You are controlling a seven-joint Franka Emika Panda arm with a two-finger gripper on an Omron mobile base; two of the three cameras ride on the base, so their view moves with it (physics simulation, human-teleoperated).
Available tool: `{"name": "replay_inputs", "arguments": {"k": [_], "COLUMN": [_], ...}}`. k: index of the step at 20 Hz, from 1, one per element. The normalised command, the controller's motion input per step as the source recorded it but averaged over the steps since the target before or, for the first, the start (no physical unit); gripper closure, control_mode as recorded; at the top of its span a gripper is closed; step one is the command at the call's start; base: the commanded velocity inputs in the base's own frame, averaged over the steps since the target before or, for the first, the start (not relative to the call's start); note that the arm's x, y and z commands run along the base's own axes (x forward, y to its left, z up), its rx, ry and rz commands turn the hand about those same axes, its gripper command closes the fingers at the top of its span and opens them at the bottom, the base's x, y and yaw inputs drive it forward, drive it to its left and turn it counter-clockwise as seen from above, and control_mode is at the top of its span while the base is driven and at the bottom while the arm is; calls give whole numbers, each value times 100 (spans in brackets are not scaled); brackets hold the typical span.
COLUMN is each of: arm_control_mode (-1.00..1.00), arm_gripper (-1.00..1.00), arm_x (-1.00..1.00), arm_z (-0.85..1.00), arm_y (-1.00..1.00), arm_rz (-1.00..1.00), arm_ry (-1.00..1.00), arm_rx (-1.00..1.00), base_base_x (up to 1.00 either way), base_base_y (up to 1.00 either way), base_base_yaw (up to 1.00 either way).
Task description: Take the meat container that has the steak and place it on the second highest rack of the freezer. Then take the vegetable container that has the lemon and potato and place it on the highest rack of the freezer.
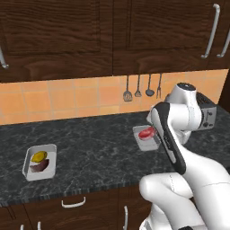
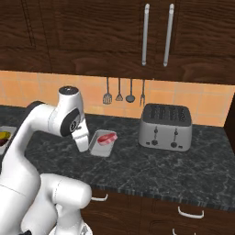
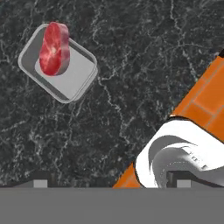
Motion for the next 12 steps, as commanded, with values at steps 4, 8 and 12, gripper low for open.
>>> {"name": "replay_inputs", "arguments": {"k": [4, 8, 12], "arm_control_mode": [-100, -100, -100], "arm_gripper": [-100, -100, -100], "arm_x": [42, 31, 25], "arm_z": [-53, -42, -29], "arm_y": [-21, -1, -2], "arm_rz": [-17, 0, 0], "arm_ry": [28, 22, 9], "arm_rx": [0, 0, 0], "base_base_x": [0, 0, 0], "base_base_y": [0, 0, 0], "base_base_yaw": [0, 0, 0]}}
